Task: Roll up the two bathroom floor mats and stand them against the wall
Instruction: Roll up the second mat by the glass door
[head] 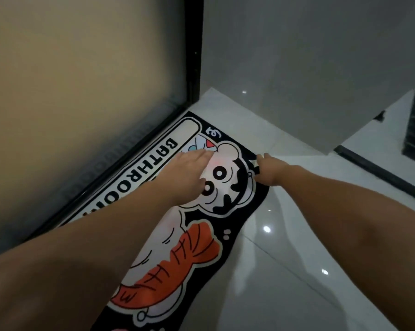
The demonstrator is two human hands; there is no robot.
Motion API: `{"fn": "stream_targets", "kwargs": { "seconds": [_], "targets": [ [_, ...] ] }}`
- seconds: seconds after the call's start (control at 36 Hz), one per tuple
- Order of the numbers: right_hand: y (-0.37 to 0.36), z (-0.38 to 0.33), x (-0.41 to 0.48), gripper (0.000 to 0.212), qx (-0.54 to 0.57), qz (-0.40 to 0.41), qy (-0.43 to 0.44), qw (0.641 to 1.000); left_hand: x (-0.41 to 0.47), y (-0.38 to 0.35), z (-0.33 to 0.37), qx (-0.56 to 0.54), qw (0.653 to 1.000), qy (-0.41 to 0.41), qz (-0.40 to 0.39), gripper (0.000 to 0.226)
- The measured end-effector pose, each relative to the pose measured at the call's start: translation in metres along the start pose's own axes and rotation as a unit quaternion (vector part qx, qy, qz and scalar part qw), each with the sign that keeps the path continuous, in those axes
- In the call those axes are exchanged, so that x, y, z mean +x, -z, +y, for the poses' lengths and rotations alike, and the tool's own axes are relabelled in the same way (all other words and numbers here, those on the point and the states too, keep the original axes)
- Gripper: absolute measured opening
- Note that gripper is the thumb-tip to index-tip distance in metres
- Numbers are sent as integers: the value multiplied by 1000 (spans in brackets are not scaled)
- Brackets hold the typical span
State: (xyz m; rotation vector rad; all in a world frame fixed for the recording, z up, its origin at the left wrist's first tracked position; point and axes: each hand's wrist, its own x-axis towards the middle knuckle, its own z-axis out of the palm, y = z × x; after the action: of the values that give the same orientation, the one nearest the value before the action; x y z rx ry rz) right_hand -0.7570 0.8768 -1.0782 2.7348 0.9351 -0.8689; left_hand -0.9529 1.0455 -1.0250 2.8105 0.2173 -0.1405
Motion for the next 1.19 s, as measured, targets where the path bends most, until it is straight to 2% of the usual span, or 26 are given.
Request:
{"fn": "stream_targets", "kwargs": {
  "seconds": [0.14, 0.22, 0.28, 0.36, 0.44, 0.56, 0.58, 0.61, 0.67, 0.81, 0.92, 1.0, 1.03, 1.11, 1.19],
  "targets": [
    [-17, 2, 37, 75, 32, -1, -28, 999, -7, -2, 0, -2, 999, 32, -4, 68],
    [-23, 1, 53, 75, 70, -15, -35, 997, -12, -4, -2, -4, 999, 46, -18, 68],
    [-23, 0, 58, 66, 91, 7, -43, 995, -15, -5, -4, -6, 998, 56, -22, 68],
    [-16, -4, 60, 35, 104, 90, -47, 989, -18, -5, -10, 4, 997, 68, -26, 67],
    [-8, -14, 58, 12, 114, 68, -44, 990, -20, -2, -12, 6, 997, 71, -26, 65],
    [-6, -22, 49, 8, 147, 39, -44, 987, -21, 1, -10, 14, 998, 56, -34, 62],
    [-7, -23, 45, 10, 156, 37, -43, 986, -20, 2, -9, 15, 998, 53, -35, 62],
    [-8, -23, 41, 21, 159, 35, -42, 986, -20, 3, -10, 16, 998, 49, -33, 61],
    [-7, -23, 27, 29, 134, 43, -27, 990, -17, 5, -10, 16, 999, 41, -24, 60],
    [17, -28, -13, 20, -25, 154, 50, 986, -8, 15, -7, 16, 999, 27, 20, 63],
    [50, -31, -62, 24, -70, 207, 129, 967, 4, 30, -3, 34, 996, 21, 75, 79],
    [76, -31, -104, 33, -82, 208, 180, 958, 14, 38, 8, 31, 997, 2, 72, 87],
    [85, -31, -118, 36, -88, 199, 193, 957, 16, 40, 13, 28, 998, -4, 60, 82],
    [111, -28, -147, 44, -139, 185, 215, 949, 14, 51, 23, -18, 999, -14, 34, 43],
    [135, -18, -156, 46, -188, 200, 223, 935, 9, 76, 25, -36, 999, -20, 35, 36]
  ]
}}
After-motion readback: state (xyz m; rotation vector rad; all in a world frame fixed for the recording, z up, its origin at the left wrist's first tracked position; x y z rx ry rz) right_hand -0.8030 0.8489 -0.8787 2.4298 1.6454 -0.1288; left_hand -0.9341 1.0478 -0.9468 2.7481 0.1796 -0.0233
